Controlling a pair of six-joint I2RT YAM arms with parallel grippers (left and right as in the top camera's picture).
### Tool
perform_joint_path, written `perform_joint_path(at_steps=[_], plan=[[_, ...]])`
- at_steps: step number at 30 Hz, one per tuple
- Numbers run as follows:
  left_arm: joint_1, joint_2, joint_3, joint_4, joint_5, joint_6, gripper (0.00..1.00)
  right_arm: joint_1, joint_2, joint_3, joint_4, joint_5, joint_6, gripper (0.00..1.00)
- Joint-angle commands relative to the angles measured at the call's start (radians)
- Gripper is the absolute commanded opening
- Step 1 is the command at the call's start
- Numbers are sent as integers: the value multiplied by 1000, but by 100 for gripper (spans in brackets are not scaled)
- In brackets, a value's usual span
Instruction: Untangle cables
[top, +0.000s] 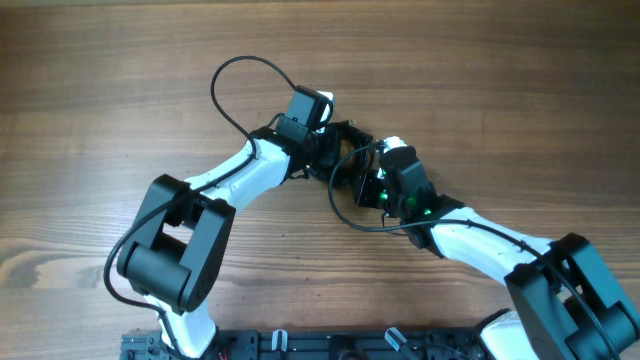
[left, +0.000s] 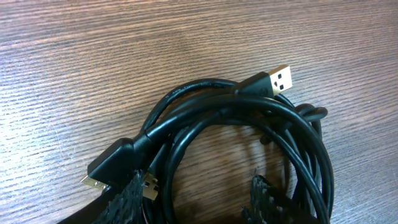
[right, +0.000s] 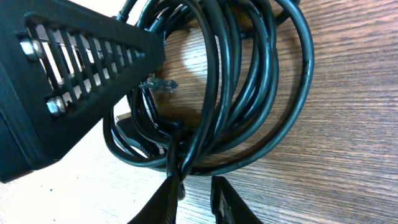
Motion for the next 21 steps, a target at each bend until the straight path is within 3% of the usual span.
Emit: perform_joint_path(at_steps=[1, 21], plan=[[8, 24, 11, 4, -18, 21, 58, 2, 13, -3, 9, -5, 2, 22], [8, 24, 11, 5, -18, 21, 58, 15, 64, -3, 87, -32, 2, 19]])
